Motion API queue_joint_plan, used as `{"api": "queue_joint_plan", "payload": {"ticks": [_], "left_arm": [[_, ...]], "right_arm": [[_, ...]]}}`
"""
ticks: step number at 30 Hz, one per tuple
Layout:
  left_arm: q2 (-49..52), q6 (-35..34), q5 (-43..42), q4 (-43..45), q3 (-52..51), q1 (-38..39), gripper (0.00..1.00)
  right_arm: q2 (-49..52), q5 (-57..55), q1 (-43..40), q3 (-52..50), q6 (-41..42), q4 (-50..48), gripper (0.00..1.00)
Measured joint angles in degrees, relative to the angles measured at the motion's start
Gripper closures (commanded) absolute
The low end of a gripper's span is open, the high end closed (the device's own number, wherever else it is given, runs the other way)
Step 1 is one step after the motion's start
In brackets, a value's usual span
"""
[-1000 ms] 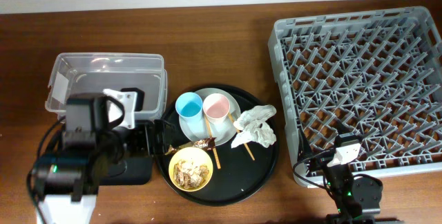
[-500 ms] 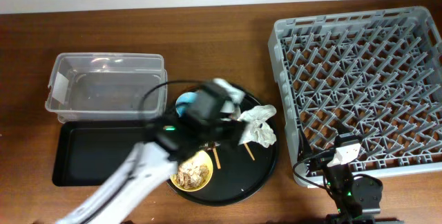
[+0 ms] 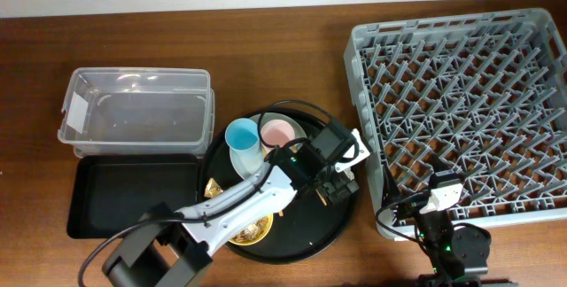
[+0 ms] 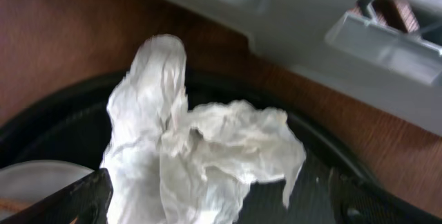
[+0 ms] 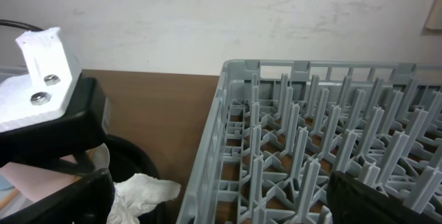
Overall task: Sort waste into correct bins and load items into the dishwasher rack
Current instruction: 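Reach the left gripper to the white tissue and grasp it, then carry the tissue with the left gripper and drop it into the clear bin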
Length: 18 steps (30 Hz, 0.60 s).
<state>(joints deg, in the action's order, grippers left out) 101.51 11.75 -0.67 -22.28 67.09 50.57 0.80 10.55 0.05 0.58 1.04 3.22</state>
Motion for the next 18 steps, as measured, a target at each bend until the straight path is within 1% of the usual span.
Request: {"api": "queue_joint_plan", "payload": {"ticks": [9, 15, 16, 18], "left_arm": [[7.61, 1.07, -0.57, 4.46, 0.0, 0.0, 0.01], [8.76, 1.14, -0.59, 6.95, 0.0, 0.0, 0.02], [9.38, 1.14, -0.59, 7.23, 0.0, 0.0, 0.02], [10.88, 1.16, -0.52, 7.32, 0.0, 0.0, 0.1]], "right_arm": [[0.0, 0.0, 0.0, 0.0, 0.02, 0.0, 0.01], [0.0, 0.0, 0.0, 0.0, 0.02, 0.02, 0.01], [0.0, 0.0, 0.0, 0.0, 0.0, 0.0, 0.01], [0.0, 0.0, 0.0, 0.0, 0.0, 0.0, 0.01]]}}
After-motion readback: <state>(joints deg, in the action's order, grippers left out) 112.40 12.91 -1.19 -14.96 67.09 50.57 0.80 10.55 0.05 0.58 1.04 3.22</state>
